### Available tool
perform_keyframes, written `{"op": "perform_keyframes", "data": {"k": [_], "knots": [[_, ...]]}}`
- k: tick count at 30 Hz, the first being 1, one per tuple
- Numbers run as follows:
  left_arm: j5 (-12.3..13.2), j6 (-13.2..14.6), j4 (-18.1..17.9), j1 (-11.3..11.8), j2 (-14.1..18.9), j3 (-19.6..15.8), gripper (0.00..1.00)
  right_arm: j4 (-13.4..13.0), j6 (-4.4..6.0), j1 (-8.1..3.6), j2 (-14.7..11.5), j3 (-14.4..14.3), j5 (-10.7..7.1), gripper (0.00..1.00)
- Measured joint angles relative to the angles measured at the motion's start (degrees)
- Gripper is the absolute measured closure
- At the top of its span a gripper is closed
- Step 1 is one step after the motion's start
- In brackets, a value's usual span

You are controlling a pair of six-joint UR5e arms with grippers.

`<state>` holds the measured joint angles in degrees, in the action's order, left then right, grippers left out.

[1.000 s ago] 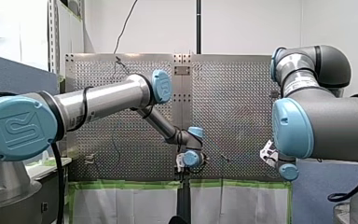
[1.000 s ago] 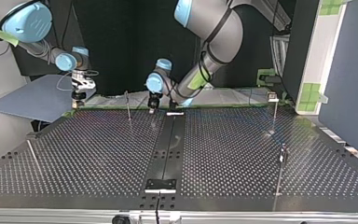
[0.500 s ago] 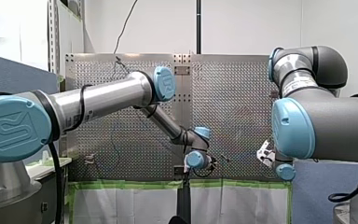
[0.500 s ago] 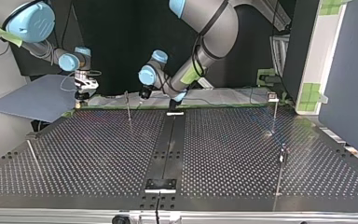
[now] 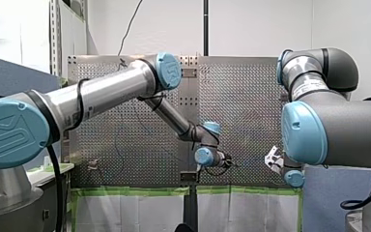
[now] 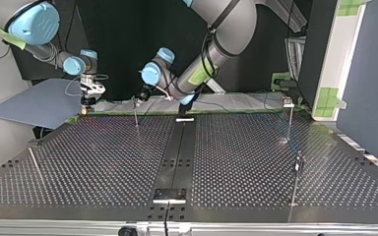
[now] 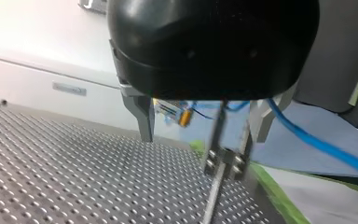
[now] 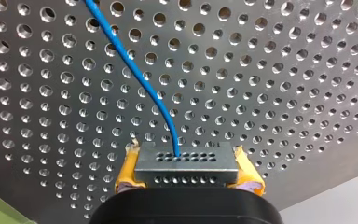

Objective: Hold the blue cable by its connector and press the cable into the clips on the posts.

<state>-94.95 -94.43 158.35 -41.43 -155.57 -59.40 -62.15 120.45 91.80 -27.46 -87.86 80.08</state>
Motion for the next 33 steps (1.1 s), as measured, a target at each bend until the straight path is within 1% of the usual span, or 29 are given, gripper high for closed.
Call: {"op": "perform_keyframes", "data": {"k": [7, 13, 18, 25, 28, 33], "knots": [[-0.88, -0.52, -0.07, -0.63, 2.52, -3.10, 0.00, -0.05, 0.02, 0.20, 0.03, 0.00, 0.00, 1.00], [-0.91, -0.68, 0.01, -1.21, 2.85, -6.05, 0.00, -0.09, 0.07, 0.40, 0.06, 0.00, -0.01, 1.00], [-0.60, -1.61, -0.01, -1.79, 2.87, -8.43, 0.00, -0.09, 0.20, 0.43, 0.07, 0.00, 0.00, 1.00], [-0.43, -2.38, -0.89, -2.66, 2.88, -9.10, 0.00, -0.09, 0.27, 0.44, 0.11, 0.00, 0.02, 1.00], [-1.34, -3.46, -2.11, -3.30, 2.88, -9.11, 0.00, -0.08, 0.25, 0.44, 0.12, 0.00, 0.06, 1.00], [-3.64, -5.85, -4.53, -4.40, 2.88, -9.10, 0.00, -0.02, 0.27, 0.43, 0.15, 0.00, 0.15, 1.00]]}}
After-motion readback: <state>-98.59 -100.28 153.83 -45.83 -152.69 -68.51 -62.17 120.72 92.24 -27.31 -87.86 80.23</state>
